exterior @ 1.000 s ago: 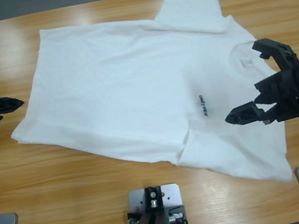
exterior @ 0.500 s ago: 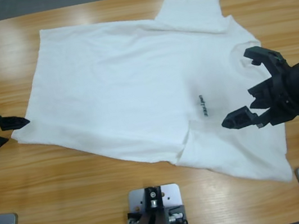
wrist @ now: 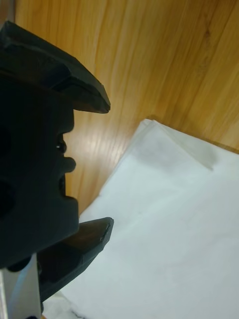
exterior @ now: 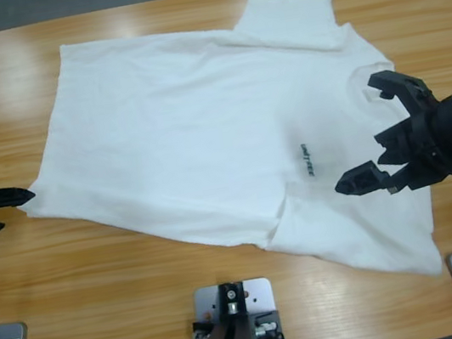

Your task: Fold clothes

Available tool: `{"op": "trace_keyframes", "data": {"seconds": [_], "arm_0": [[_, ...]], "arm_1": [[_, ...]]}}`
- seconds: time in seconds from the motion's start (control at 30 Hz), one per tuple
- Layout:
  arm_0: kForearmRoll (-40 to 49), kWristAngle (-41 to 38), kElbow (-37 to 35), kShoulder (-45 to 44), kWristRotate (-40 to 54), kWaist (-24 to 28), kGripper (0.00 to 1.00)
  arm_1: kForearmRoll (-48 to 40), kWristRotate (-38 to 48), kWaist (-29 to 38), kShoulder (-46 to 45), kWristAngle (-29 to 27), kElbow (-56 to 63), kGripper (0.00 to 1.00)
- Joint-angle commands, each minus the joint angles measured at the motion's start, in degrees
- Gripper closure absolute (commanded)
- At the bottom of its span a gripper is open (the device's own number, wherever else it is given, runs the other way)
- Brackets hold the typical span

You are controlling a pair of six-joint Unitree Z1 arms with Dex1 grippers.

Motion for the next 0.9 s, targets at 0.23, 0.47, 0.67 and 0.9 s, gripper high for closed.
{"op": "trace_keyframes", "data": {"seconds": [0.23,0.47,0.67,0.9], "arm_0": [[-4.7,0.7,0.8,11.8,-0.6,-0.4,0.179],[-7.1,0.7,0.4,15.2,0.3,-0.4,0.179],[-7.0,0.7,0.4,11.9,1.5,-0.4,0.184],[-5.1,0.7,0.3,4.9,2.7,-0.4,0.184]], "arm_1": [[-0.2,-0.5,0.6,-0.4,0.7,0.8,0.0],[-0.3,-0.5,0.6,-0.1,0.8,0.8,0.0],[-0.3,-0.5,0.6,0.1,0.6,0.8,0.0],[-0.3,-0.5,0.6,-0.4,0.3,0.8,0.0]]}}
